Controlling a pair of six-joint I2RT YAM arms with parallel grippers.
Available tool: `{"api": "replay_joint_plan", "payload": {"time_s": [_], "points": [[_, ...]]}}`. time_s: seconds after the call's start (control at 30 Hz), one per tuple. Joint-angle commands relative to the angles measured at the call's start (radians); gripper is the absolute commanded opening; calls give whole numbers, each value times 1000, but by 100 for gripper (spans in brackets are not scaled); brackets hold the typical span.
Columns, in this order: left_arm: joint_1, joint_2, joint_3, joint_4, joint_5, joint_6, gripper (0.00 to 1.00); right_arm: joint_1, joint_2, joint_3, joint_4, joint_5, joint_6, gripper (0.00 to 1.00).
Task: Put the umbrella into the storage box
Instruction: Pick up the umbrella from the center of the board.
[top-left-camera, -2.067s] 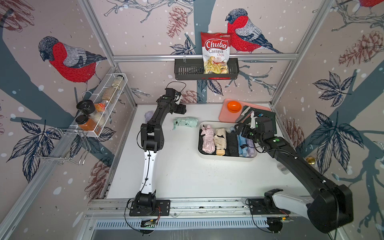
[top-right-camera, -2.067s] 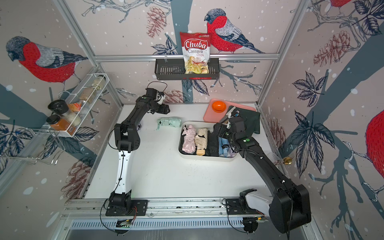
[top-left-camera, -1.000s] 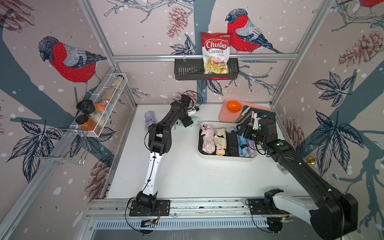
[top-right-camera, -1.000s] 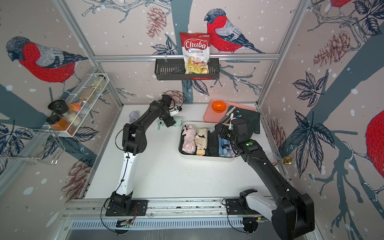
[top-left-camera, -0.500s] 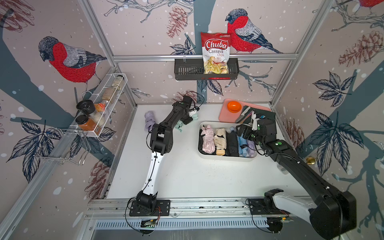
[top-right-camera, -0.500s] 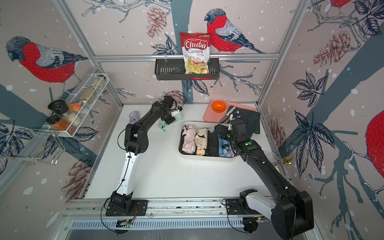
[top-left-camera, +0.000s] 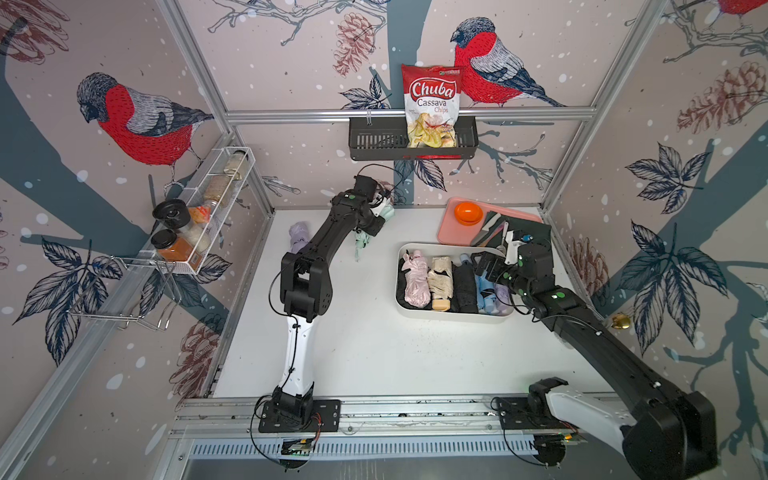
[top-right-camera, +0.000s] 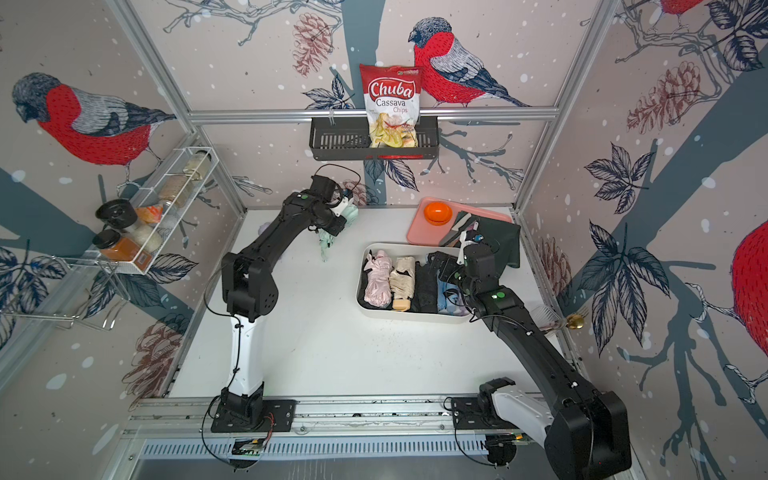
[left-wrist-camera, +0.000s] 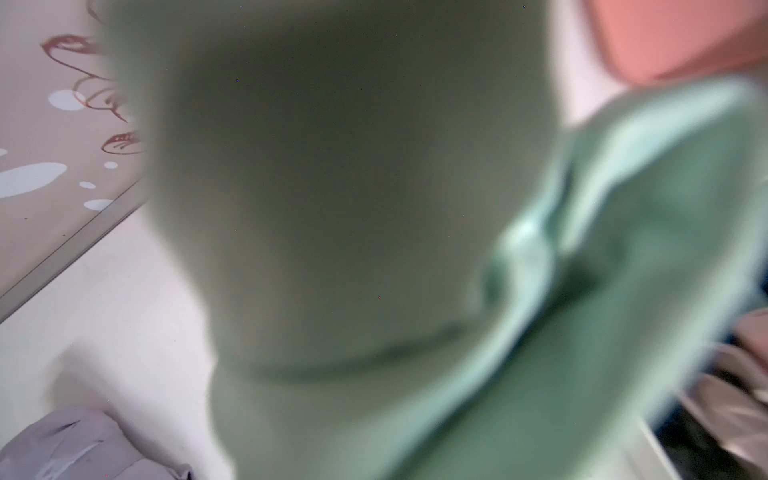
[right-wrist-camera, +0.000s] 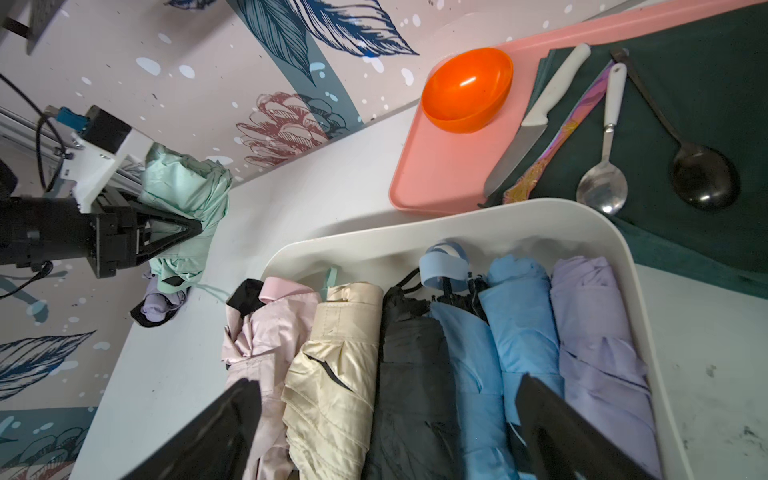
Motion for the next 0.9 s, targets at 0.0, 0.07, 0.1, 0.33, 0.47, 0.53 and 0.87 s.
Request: {"api": "replay_joint_plan", "payload": {"time_s": [0.0,0.07,0.1,0.33,0.47,0.53,0.87], "points": [[11,-74,-41,104,144,-185,1,-39,-17,-32,136,-124,22,100],[14,-119,-84,144,267,-244,2,-72,-23,-57,193,-218,41,100],[14,-137,-106,168,323,-269,3,-83,-24,-65,217,-249,46,100],[2,-286,-382,554,799,-531,5,-88,-10,-88,348,-403,56,100],[-39,-356,-488,698,874,-625,4,-86,19,-92,455,-460,100,99],[-63,-380,-524,752,897,-665,4,-85,39,-92,524,-492,133,99],[-166,-433,-630,864,941,-743,5,-1,163,38,609,-522,147,97]]}}
